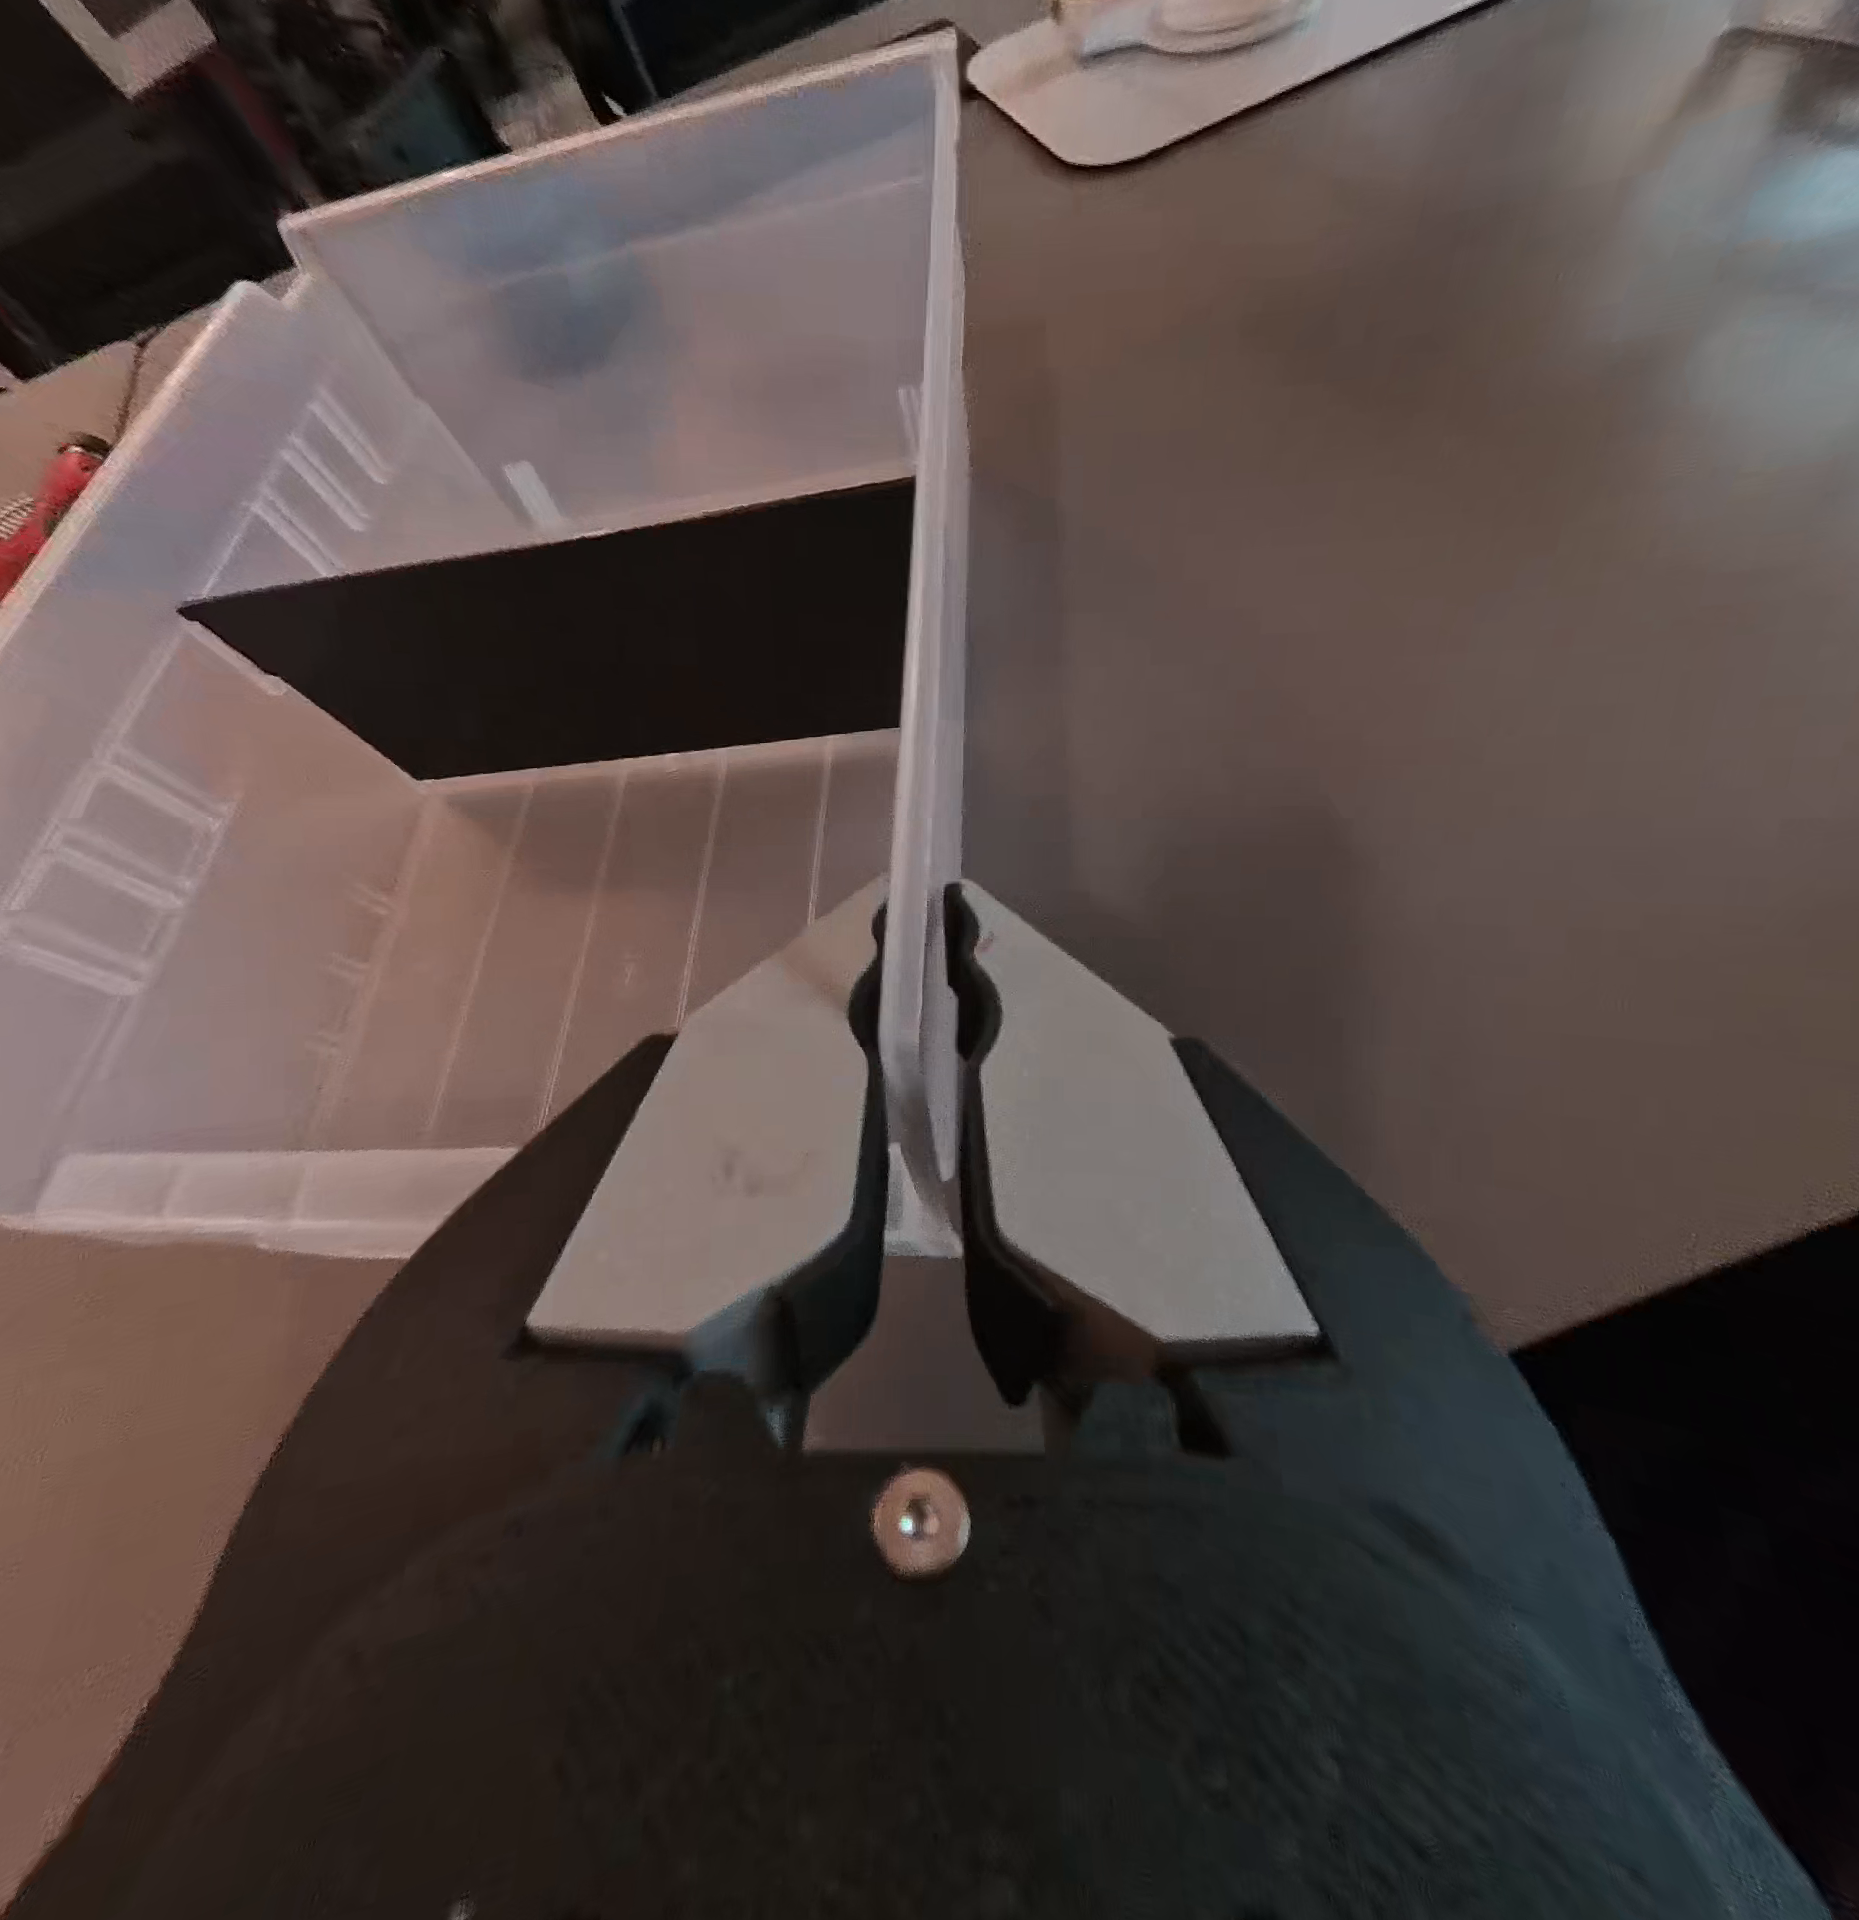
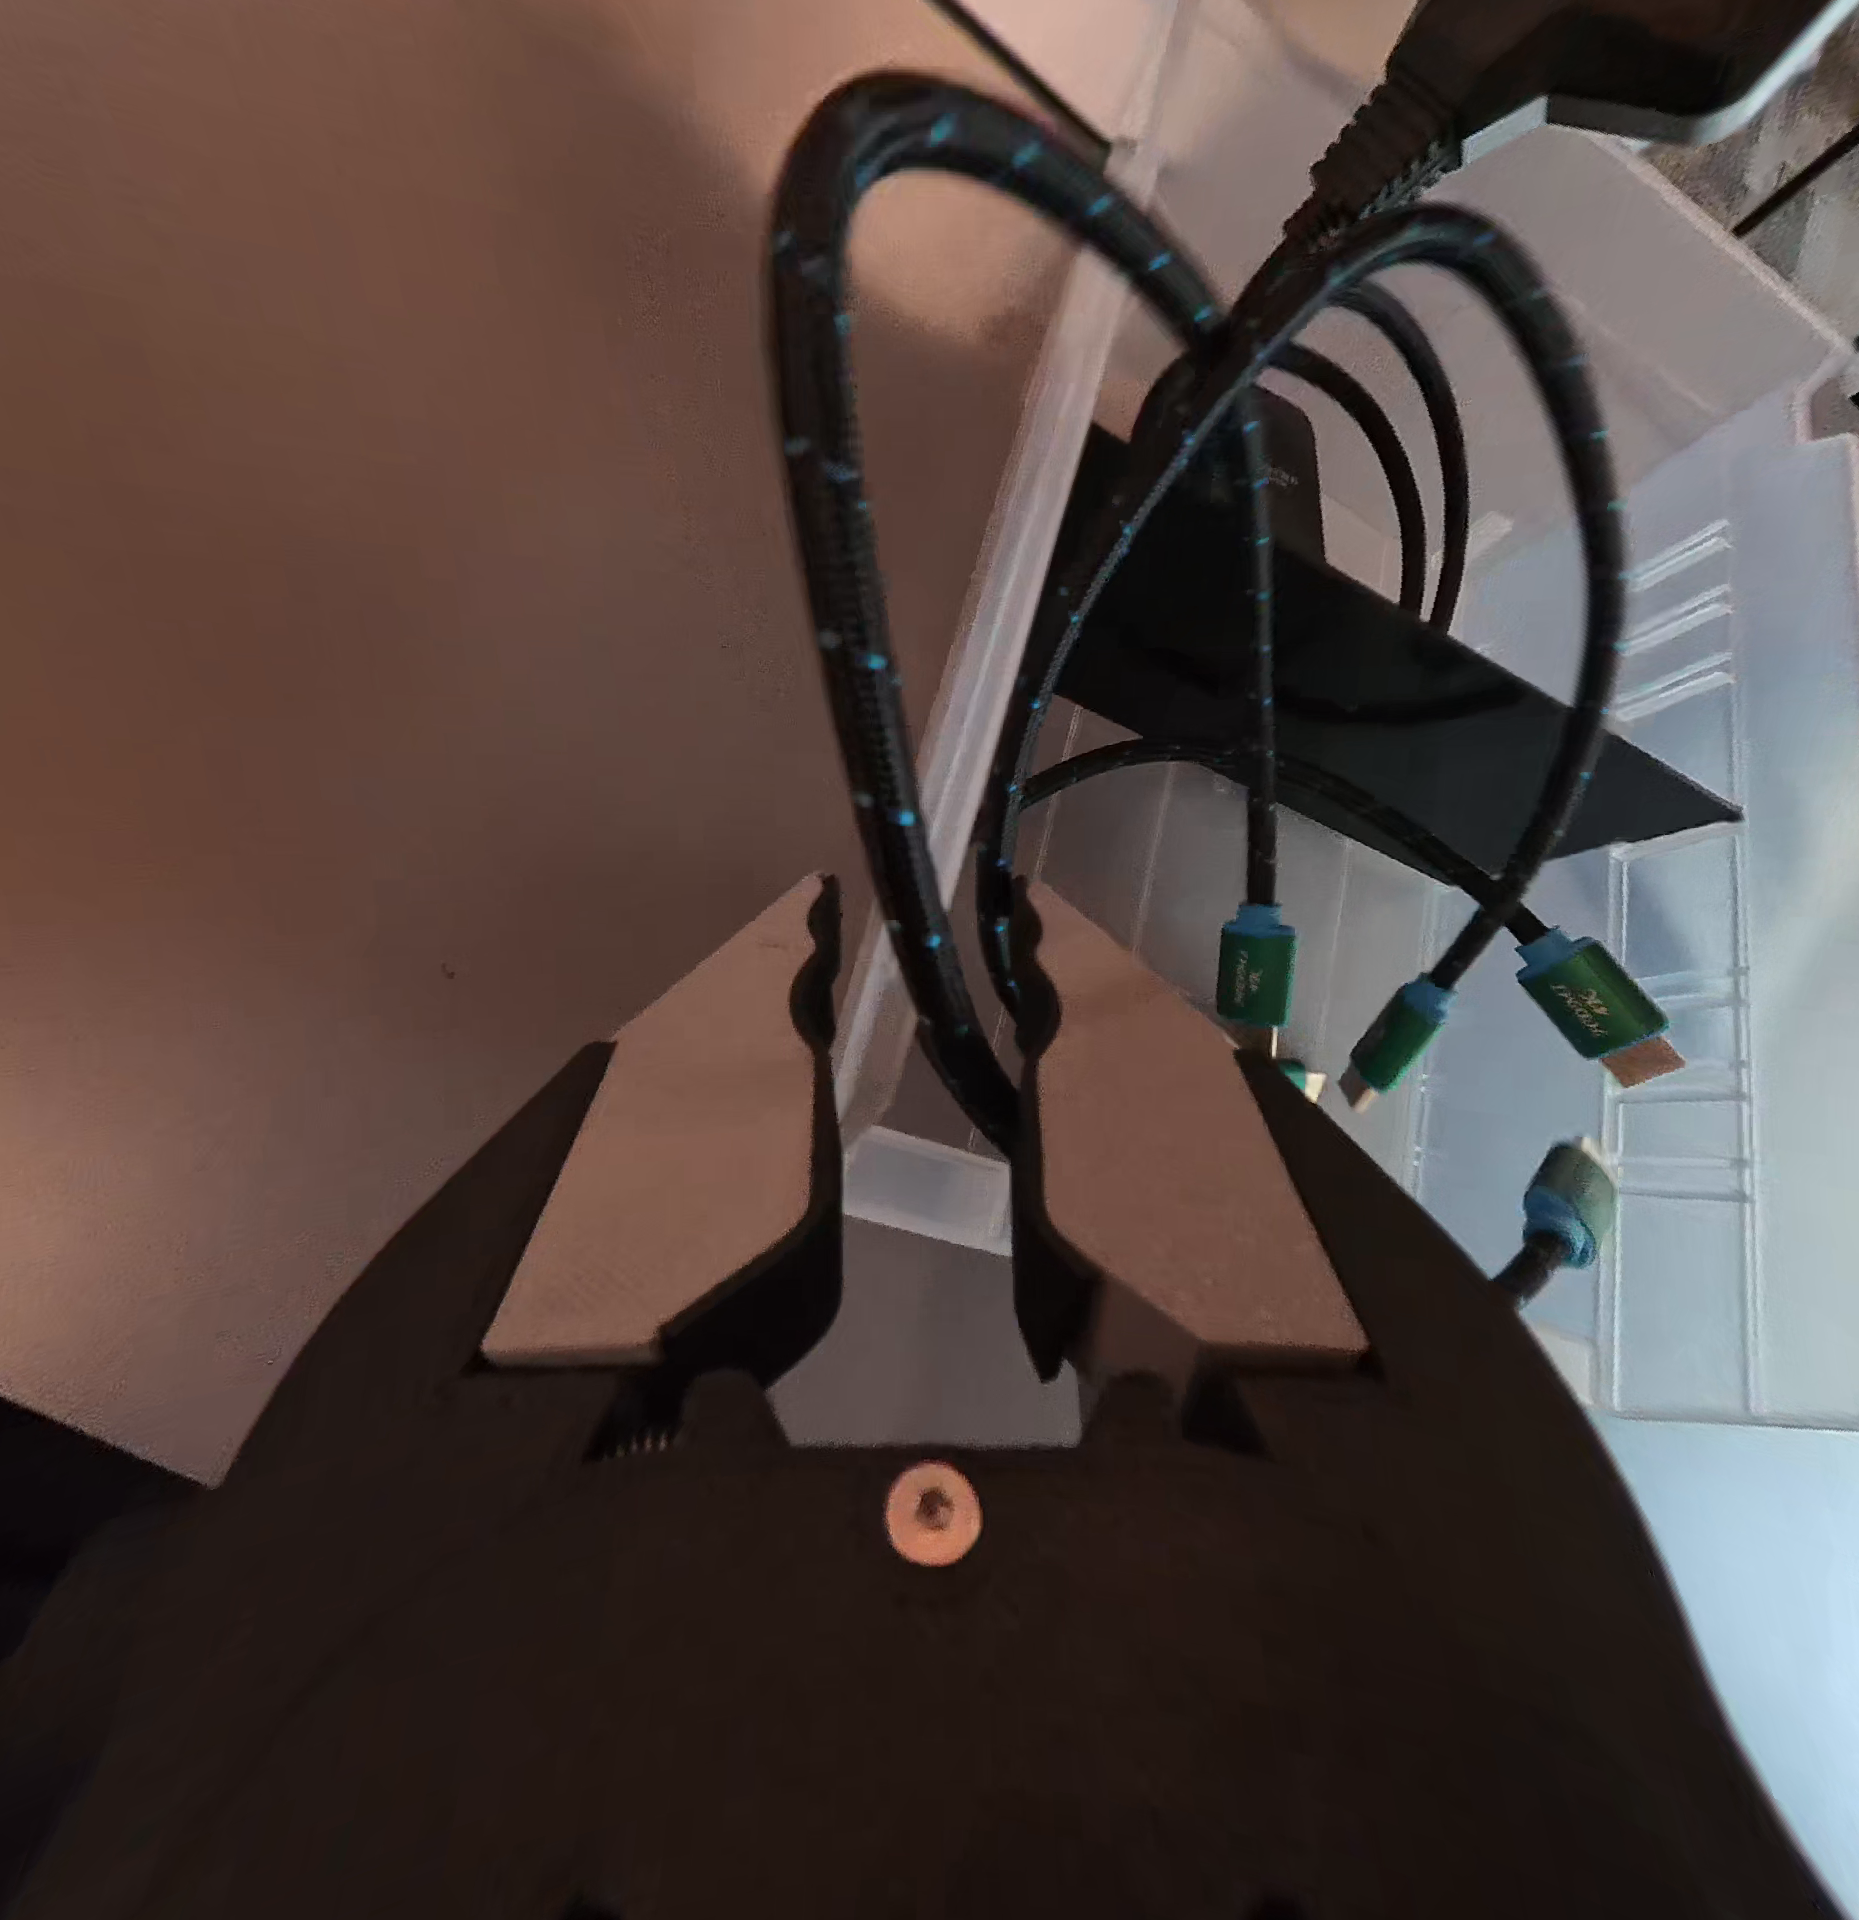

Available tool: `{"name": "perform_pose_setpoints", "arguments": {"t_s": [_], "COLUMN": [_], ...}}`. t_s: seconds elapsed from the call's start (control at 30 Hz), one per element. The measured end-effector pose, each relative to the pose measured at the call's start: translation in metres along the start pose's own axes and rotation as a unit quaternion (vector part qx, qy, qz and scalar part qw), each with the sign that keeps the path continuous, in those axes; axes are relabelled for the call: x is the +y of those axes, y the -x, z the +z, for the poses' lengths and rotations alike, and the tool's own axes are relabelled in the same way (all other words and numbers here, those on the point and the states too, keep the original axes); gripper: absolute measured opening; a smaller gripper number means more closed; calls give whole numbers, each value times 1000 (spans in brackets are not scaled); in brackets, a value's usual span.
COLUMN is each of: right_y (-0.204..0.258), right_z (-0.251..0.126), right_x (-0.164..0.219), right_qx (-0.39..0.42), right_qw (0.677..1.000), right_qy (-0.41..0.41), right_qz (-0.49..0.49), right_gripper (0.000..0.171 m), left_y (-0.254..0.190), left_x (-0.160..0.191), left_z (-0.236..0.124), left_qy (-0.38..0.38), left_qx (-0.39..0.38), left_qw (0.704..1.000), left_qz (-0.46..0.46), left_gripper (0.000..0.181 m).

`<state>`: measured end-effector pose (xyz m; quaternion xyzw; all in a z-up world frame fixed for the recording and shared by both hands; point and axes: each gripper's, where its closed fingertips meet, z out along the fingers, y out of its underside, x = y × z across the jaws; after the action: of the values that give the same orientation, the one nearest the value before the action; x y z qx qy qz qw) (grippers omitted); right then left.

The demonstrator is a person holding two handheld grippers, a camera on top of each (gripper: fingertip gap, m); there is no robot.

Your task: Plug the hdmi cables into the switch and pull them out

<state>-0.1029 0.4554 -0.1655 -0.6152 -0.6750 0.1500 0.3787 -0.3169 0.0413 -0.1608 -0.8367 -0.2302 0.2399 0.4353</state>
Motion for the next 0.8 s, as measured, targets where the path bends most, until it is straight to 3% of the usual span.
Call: {"name": "perform_pose_setpoints", "arguments": {"t_s": [0.1,0.3,0.53,0.8], "right_y": [4,37,115,210], "right_z": [0,-11,-19,-15], "right_x": [4,5,-20,-67], "right_qx": [7,-16,-59,-111], "right_qw": [999,998,994,985], "right_qy": [26,61,58,34], "right_qz": [-17,-22,-72,-128], "right_gripper": [18,19,27,34], "left_y": [4,8,32,51], "left_x": [-4,-8,-3,-2], "left_z": [8,15,12,-6], "left_qy": [-8,-16,-21,-40], "left_qx": [-27,-60,-122,-128], "left_qw": [999,997,990,990], "left_qz": [17,45,60,37], "left_gripper": [5,5,6,7]}}
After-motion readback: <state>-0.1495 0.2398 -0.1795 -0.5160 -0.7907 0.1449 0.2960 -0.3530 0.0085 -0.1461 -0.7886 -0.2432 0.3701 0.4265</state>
